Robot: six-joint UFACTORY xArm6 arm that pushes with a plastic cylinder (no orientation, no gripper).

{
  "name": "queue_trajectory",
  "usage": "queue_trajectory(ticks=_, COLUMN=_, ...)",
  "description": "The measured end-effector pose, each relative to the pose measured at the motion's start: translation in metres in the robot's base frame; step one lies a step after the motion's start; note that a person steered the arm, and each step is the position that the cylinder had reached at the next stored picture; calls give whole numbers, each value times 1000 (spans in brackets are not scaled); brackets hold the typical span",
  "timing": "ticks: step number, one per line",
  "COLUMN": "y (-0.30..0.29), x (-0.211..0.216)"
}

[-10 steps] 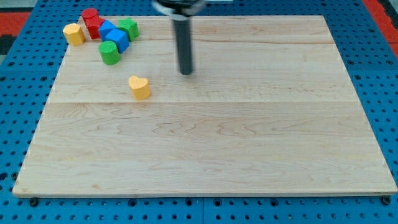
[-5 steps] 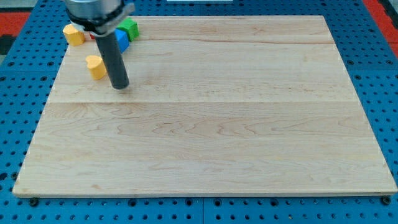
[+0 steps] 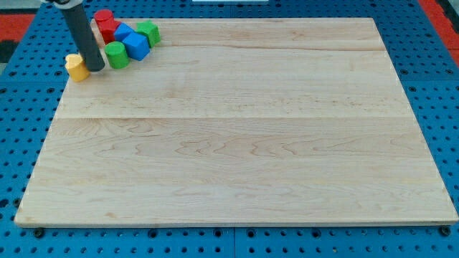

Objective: Push the yellow heart into the green circle

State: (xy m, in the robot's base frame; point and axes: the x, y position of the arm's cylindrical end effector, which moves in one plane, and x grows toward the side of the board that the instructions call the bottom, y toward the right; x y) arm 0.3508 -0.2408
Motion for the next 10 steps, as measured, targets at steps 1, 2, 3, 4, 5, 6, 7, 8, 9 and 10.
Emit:
queue_trajectory(ticks=1, y=-33, x=34)
queue_trajectory(ticks=2, y=-39, x=22)
queue_trajectory(ticks=3, y=-6, x=-6)
queue_trajectory(ticks=4, y=-2, x=-2)
queue_trajectory(ticks=5, y=-40, x=34)
queue_trajectory(ticks=6, y=-64, x=13)
queue_trajectory(ticks=7, y=-54, x=-25)
queue_trajectory(ticks=8, y=-52, x=-62)
queue_trajectory(ticks=9, y=-20, x=-61)
queue_trajectory(ticks=10, y=-41, x=-53)
